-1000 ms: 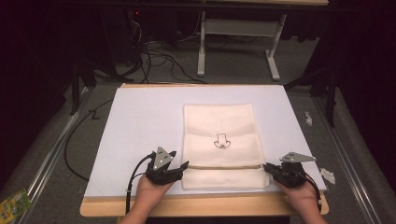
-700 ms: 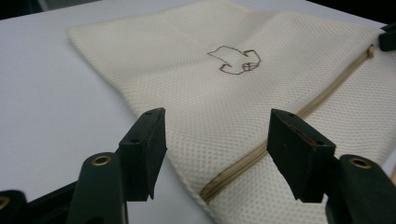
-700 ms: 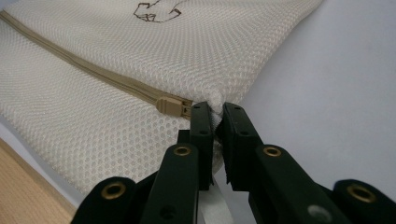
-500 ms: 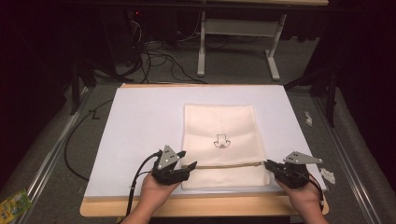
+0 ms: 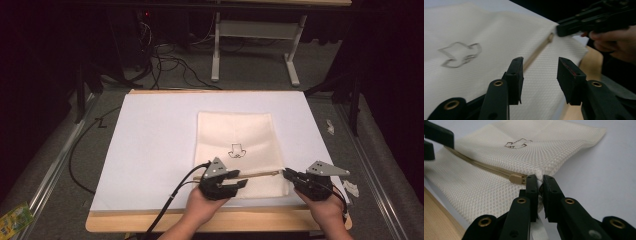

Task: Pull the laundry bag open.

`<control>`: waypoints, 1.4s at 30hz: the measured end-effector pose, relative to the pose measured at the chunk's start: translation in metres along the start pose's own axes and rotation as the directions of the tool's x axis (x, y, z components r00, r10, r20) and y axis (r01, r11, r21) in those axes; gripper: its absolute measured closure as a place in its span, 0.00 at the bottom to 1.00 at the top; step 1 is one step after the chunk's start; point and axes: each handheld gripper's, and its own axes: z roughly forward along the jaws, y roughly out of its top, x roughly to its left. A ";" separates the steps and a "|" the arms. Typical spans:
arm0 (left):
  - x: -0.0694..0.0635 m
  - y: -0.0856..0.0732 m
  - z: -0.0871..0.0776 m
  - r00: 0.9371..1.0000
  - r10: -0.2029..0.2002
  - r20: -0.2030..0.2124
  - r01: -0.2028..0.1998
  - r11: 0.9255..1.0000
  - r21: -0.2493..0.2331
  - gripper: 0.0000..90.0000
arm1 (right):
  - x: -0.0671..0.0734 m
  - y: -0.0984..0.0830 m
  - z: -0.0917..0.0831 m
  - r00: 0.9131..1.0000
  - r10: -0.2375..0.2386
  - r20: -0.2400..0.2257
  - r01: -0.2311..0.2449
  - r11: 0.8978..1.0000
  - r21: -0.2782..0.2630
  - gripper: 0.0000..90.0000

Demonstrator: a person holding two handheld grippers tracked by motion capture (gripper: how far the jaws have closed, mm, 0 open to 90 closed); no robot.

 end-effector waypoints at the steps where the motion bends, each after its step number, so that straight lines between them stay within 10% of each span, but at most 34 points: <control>1: -0.004 0.001 0.007 1.000 0.000 0.015 0.000 1.000 0.002 0.65 | 0.000 0.000 0.001 1.000 0.000 -0.004 0.000 1.000 -0.001 0.94; 4: -0.014 0.006 0.028 0.999 0.043 0.005 -0.043 0.998 0.036 0.68 | 0.000 0.000 0.000 1.000 -0.002 -0.007 0.002 1.000 -0.007 0.94; 11: -0.013 0.011 0.069 0.999 -0.012 -0.036 0.015 0.996 0.085 0.73 | 0.004 0.003 -0.002 1.000 -0.019 -0.009 0.019 1.000 -0.024 0.94; 23: -0.022 0.015 0.081 0.999 0.022 -0.035 -0.020 0.998 0.055 0.97 | 0.013 0.003 0.000 0.999 -0.048 -0.013 0.048 0.999 -0.016 0.95; 29: -0.013 0.012 0.070 0.999 0.009 -0.052 -0.005 0.997 0.079 0.97 | 0.019 0.005 0.002 0.996 -0.085 0.029 0.085 0.996 -0.005 0.95; 36: 0.016 -0.002 0.033 0.991 -0.033 -0.127 0.047 0.993 0.105 0.97 | 0.006 0.002 -0.007 0.998 -0.021 0.053 0.023 0.999 -0.031 0.95; 42: 0.045 -0.023 -0.039 0.965 -0.075 -0.252 0.115 0.982 0.149 0.97 | -0.001 -0.001 -0.010 0.997 -0.019 0.073 0.021 1.000 -0.023 0.95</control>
